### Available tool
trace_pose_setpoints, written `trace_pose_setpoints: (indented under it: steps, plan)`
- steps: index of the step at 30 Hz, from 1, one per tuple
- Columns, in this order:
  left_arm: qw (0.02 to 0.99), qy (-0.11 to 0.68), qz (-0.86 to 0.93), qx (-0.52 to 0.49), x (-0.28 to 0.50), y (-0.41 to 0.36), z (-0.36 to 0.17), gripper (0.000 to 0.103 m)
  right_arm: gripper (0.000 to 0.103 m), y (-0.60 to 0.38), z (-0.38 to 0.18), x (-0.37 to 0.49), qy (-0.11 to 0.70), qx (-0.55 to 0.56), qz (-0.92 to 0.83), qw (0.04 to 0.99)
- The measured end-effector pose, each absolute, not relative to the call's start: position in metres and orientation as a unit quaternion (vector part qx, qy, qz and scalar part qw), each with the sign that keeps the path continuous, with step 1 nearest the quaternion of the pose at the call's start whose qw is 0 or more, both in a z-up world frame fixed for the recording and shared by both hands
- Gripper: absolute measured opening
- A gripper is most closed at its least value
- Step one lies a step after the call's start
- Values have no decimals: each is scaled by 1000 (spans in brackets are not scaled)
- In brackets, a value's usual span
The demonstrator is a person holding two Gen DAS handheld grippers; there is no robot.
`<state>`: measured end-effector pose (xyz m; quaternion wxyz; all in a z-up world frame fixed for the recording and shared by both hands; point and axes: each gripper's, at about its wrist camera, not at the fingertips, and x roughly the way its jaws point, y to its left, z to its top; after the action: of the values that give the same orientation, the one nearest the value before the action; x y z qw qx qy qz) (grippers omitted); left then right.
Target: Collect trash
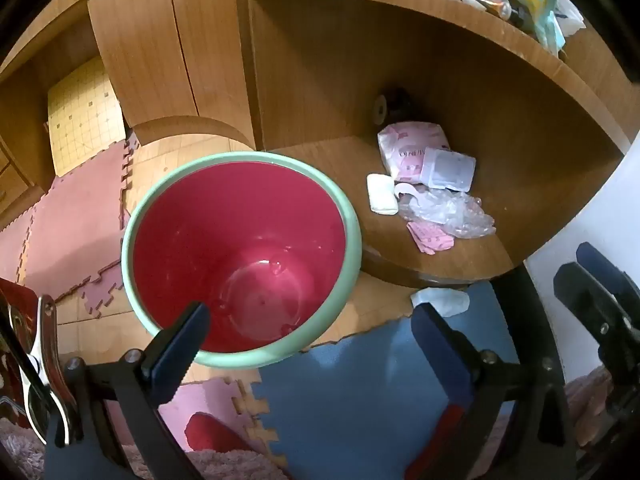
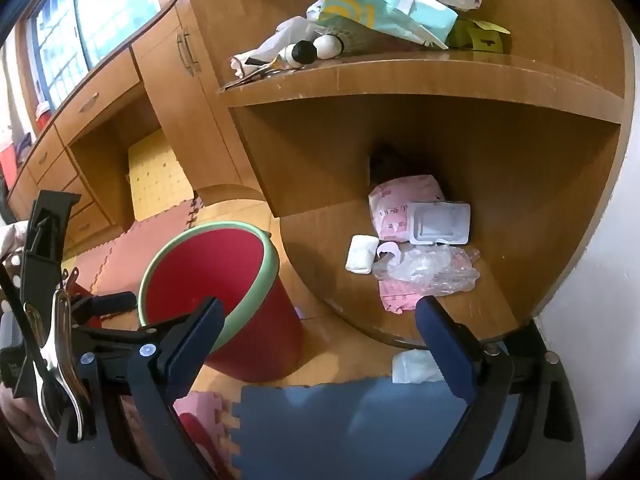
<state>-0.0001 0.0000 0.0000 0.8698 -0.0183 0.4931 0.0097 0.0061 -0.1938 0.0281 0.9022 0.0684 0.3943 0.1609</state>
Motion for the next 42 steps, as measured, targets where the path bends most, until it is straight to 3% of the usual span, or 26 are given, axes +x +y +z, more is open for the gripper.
trace_pose_setpoints:
  steps: [42]
  plan:
    - [870,493,9,-18,-2,0,1,102,98,-192,25,6,398,68,162,900]
